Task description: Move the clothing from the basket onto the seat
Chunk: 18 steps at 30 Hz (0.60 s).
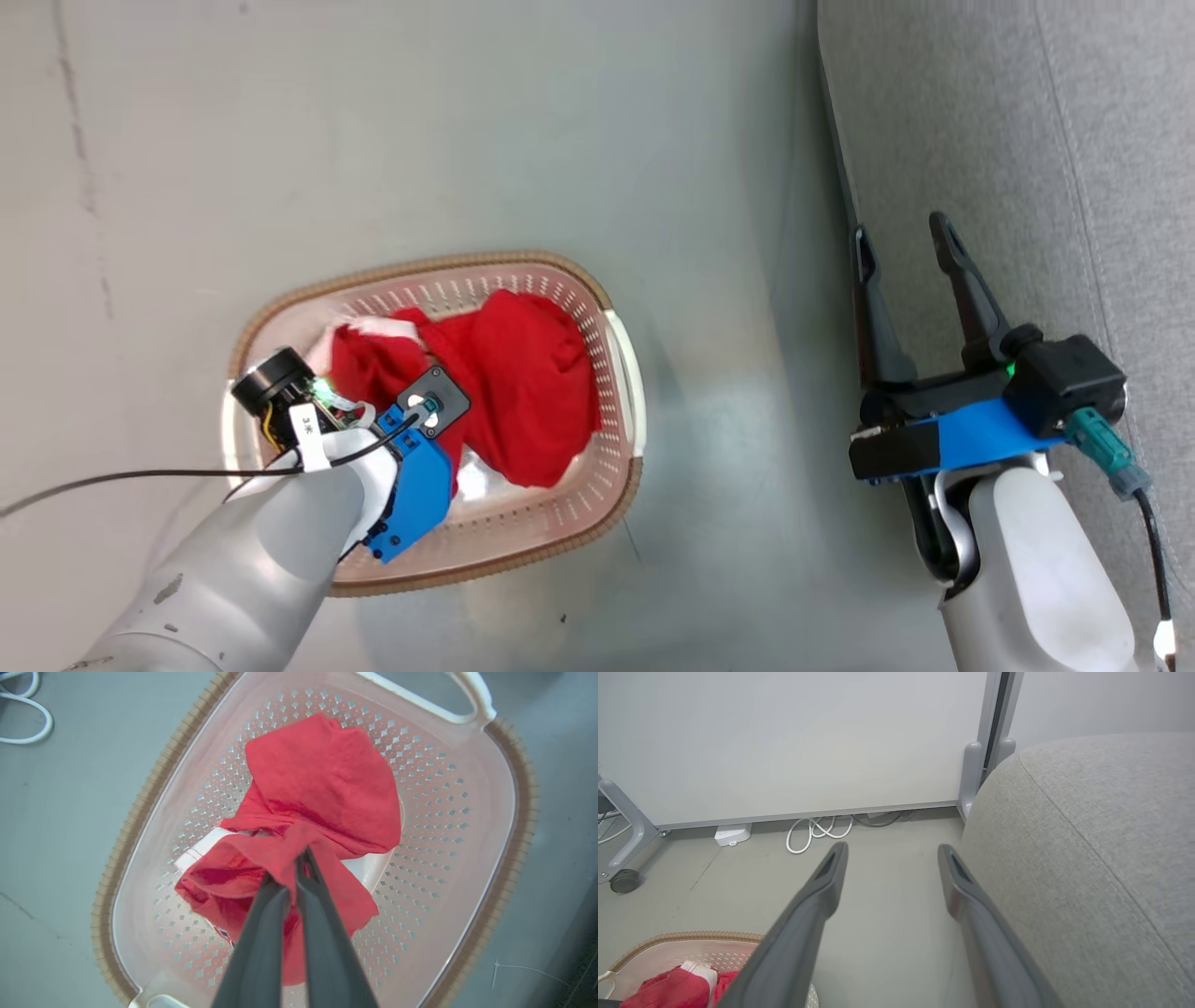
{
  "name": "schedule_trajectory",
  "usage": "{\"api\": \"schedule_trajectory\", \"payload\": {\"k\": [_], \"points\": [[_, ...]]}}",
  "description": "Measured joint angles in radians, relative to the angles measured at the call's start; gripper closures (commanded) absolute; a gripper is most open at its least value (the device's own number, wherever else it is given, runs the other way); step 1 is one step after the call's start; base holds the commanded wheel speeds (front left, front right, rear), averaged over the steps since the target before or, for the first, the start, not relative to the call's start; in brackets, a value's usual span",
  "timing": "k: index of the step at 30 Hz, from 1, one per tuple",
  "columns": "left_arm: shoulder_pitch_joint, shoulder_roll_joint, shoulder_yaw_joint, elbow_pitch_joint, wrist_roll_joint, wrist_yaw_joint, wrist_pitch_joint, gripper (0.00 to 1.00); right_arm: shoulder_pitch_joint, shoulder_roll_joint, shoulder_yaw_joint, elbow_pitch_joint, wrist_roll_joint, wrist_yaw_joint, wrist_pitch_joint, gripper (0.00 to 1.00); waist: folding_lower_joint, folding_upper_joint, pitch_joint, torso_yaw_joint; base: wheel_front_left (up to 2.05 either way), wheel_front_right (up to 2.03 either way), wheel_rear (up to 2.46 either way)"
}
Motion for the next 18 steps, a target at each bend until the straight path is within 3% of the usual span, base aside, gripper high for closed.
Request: {"api": "schedule_trajectory", "payload": {"k": [8, 18], "points": [[0.019, -0.019, 0.015, -0.019, -0.076, 0.0, -0.11, 1.0, 0.041, 0.0, -0.012, 0.022, -0.01, 0.0, 0.0, 0.0, 0.0, 0.0, -0.105, 0.036, 0.0, 0.0, 0.0], [0.019, -0.016, 0.086, -0.095, -0.125, 0.017, -0.154, 1.0, 0.097, 0.0, -0.026, 0.042, -0.02, 0.0, 0.0, 0.0, 0.0, 0.0, -0.231, 0.07, 0.0, 0.0, 0.0]]}}
